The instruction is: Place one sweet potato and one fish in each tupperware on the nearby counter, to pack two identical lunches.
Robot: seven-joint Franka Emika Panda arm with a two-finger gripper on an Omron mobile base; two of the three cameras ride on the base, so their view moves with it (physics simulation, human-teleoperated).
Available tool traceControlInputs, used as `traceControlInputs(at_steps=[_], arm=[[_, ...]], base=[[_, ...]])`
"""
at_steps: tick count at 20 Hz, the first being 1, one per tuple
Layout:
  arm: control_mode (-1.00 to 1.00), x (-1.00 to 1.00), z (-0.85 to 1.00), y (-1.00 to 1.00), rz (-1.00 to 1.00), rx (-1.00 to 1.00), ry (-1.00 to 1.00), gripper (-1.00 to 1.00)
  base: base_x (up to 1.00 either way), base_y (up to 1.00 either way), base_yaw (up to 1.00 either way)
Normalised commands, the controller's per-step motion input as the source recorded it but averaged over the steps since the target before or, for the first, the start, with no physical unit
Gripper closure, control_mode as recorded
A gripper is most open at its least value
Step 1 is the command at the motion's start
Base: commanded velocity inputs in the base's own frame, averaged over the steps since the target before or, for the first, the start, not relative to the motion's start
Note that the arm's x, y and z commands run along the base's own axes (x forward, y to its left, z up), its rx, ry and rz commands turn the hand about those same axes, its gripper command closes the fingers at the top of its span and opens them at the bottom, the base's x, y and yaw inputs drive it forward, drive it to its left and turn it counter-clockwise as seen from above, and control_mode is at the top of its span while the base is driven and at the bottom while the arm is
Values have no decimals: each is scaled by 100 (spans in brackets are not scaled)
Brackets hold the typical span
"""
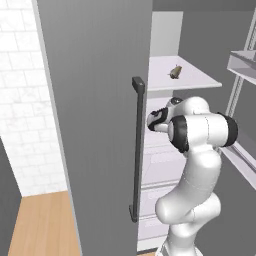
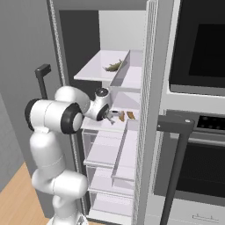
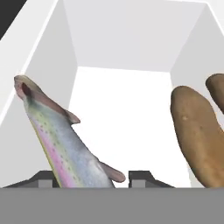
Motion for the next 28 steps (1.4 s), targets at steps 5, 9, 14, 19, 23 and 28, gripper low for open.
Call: traceControlInputs(at_steps=[5, 9, 14, 19, 23, 28], arm=[[-100, -100, 78, 0, 0, 0, -15, 100], [-100, -100, 100, 0, -2, 0, -8, 100], [-100, -100, 100, 7, 0, 0, 5, 100], [-100, -100, 100, 5, 0, 0, 15, 100], [-100, -100, 100, 0, 0, 0, 21, 100], [-100, -100, 86, 17, 0, 0, 24, 100]], base=[[0, 0, 0], [0, 0, 0], [0, 0, 0], [0, 0, 0], [0, 0, 0], [0, 0, 0]])
